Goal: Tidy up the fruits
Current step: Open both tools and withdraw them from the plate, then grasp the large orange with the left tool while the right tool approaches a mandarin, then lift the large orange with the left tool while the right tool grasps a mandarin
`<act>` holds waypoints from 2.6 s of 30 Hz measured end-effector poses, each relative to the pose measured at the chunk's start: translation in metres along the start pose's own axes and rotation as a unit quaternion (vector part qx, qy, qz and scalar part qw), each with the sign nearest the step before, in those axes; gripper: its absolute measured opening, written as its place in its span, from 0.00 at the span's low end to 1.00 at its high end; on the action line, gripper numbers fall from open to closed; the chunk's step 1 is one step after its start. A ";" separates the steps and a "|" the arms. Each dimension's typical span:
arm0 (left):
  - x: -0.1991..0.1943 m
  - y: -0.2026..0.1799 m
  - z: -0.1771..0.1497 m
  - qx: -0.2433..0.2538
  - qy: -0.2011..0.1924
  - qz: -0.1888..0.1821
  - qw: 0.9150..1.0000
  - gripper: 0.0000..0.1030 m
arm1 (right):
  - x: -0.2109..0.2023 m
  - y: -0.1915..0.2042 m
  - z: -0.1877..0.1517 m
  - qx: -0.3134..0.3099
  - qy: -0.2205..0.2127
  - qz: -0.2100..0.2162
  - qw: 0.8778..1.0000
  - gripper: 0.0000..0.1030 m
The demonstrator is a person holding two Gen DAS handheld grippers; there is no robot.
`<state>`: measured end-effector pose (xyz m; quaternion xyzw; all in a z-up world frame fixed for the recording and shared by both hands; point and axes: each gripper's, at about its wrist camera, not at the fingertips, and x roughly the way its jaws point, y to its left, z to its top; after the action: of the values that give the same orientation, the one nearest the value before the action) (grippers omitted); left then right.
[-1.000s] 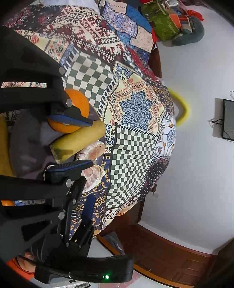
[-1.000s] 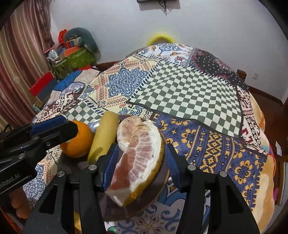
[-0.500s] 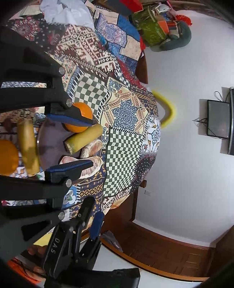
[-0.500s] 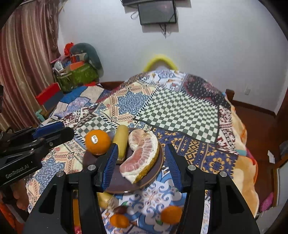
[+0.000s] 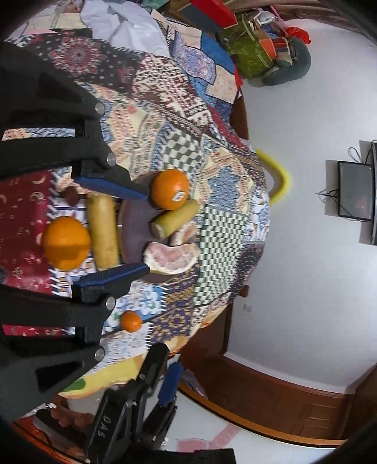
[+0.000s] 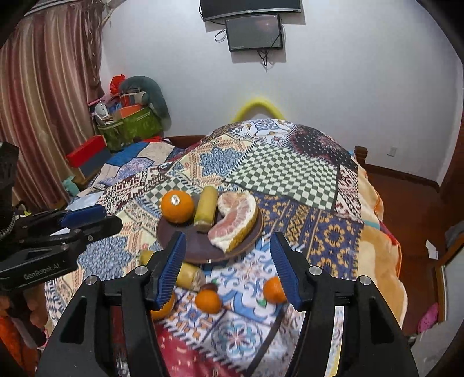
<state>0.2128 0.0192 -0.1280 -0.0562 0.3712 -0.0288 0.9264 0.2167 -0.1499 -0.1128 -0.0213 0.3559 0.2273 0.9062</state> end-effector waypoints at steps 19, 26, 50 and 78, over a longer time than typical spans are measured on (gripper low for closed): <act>0.053 -0.013 -0.075 -0.029 0.117 -0.005 0.993 0.63 | 0.011 -0.002 -0.073 0.010 0.074 0.012 0.997 0.56; 0.070 -0.014 -0.079 -0.024 0.133 0.004 0.991 0.64 | 0.026 -0.001 -0.081 0.020 0.094 0.027 0.995 0.56; 0.052 0.004 -0.068 -0.030 0.091 -0.016 0.995 0.63 | 0.075 0.009 -0.065 0.011 0.116 0.058 0.991 0.54; 0.035 0.022 -0.025 -0.033 0.026 0.000 0.999 0.63 | 0.066 0.004 -0.030 0.008 0.065 0.064 0.996 0.31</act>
<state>0.2209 0.0357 -0.1723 -0.0855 0.3956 -0.0179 0.9142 0.2383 -0.1265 -0.1776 -0.0057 0.4162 0.2802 0.8650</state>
